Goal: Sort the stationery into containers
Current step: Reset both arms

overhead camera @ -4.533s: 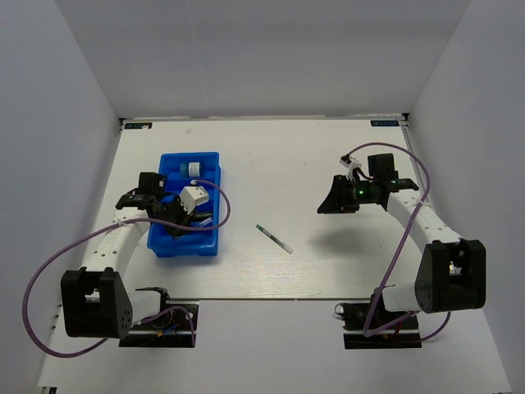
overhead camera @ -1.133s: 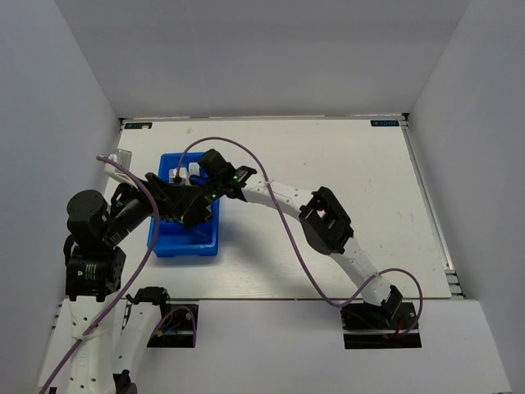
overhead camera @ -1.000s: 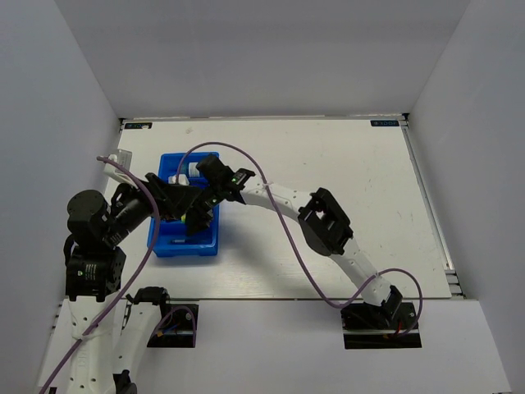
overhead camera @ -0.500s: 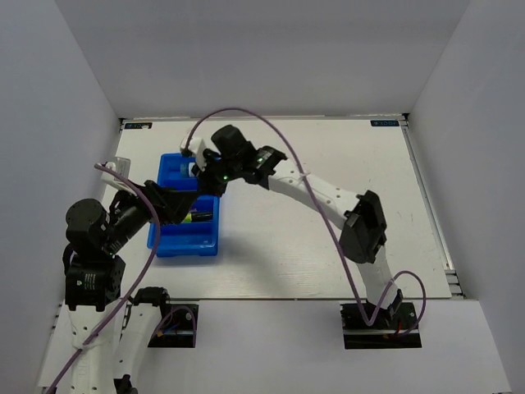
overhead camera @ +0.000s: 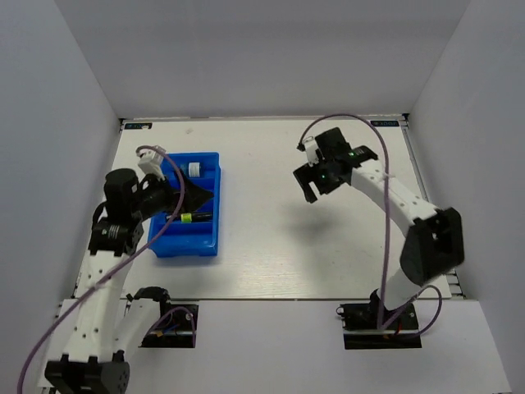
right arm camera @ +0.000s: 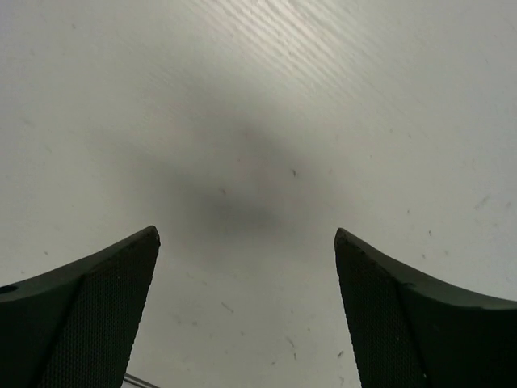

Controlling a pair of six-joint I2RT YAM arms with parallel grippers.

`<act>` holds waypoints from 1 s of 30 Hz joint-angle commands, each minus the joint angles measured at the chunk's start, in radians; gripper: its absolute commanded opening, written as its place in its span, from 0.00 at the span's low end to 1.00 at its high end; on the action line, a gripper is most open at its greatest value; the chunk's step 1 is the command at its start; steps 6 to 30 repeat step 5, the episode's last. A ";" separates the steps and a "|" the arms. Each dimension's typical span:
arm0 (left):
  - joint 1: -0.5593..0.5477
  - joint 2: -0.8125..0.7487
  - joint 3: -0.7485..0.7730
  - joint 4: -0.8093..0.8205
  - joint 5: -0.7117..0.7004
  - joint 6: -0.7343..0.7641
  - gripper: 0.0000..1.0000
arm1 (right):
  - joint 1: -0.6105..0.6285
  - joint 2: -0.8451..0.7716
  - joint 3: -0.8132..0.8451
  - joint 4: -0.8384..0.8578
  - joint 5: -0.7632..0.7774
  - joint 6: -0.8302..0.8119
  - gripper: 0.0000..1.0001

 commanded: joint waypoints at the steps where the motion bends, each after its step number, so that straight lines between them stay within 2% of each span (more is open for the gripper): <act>1: -0.076 0.099 0.008 -0.014 -0.026 0.070 1.00 | 0.059 -0.228 -0.121 0.095 0.081 -0.001 0.90; 3: -0.120 0.147 0.041 -0.089 -0.078 0.130 1.00 | 0.056 -0.303 -0.216 0.120 0.079 -0.011 0.90; 4: -0.203 0.225 0.091 -0.108 -0.100 0.171 1.00 | 0.059 -0.344 -0.234 0.164 0.120 -0.022 0.90; 5: -0.239 0.248 0.137 -0.123 -0.190 0.188 1.00 | 0.056 -0.376 -0.253 0.169 0.122 -0.037 0.90; 30: -0.239 0.248 0.137 -0.123 -0.190 0.188 1.00 | 0.056 -0.376 -0.253 0.169 0.122 -0.037 0.90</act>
